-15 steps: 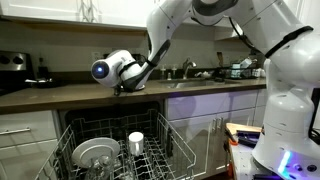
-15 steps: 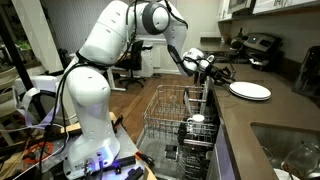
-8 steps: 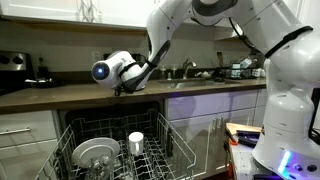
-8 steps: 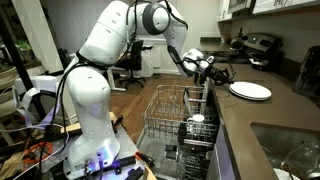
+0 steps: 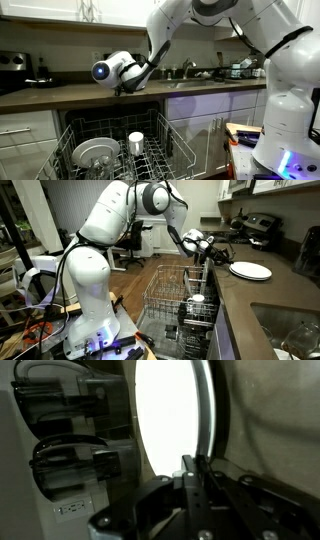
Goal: Take the white plate on the top and put it behind the white cup in the dishwasher
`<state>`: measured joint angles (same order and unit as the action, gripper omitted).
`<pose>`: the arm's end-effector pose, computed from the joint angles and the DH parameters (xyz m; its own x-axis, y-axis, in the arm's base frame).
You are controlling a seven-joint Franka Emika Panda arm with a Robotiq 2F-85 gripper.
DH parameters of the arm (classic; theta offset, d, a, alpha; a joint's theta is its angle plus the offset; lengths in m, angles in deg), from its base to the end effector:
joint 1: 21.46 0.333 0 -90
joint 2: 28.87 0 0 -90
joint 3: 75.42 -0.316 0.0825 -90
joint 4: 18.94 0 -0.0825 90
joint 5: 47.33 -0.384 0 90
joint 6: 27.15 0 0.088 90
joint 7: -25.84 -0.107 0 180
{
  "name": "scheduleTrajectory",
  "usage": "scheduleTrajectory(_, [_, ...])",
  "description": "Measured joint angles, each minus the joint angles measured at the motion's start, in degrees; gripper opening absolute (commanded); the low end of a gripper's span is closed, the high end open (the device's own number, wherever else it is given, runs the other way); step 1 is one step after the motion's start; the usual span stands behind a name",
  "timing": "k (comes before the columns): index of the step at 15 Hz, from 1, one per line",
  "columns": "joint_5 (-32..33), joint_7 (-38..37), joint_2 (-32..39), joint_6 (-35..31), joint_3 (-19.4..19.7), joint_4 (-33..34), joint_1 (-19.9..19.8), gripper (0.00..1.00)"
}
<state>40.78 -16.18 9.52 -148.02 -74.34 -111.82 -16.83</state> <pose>0.7026 -0.0013 0.2516 0.9031 0.4205 0.0876 0.0738 -0.3528 0.9328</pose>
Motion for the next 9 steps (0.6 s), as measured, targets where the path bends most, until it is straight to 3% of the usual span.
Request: scheduleTrajectory(9, [0.0, 0.0, -0.03, 0.0, -0.41, 0.14, 0.07, 0.07])
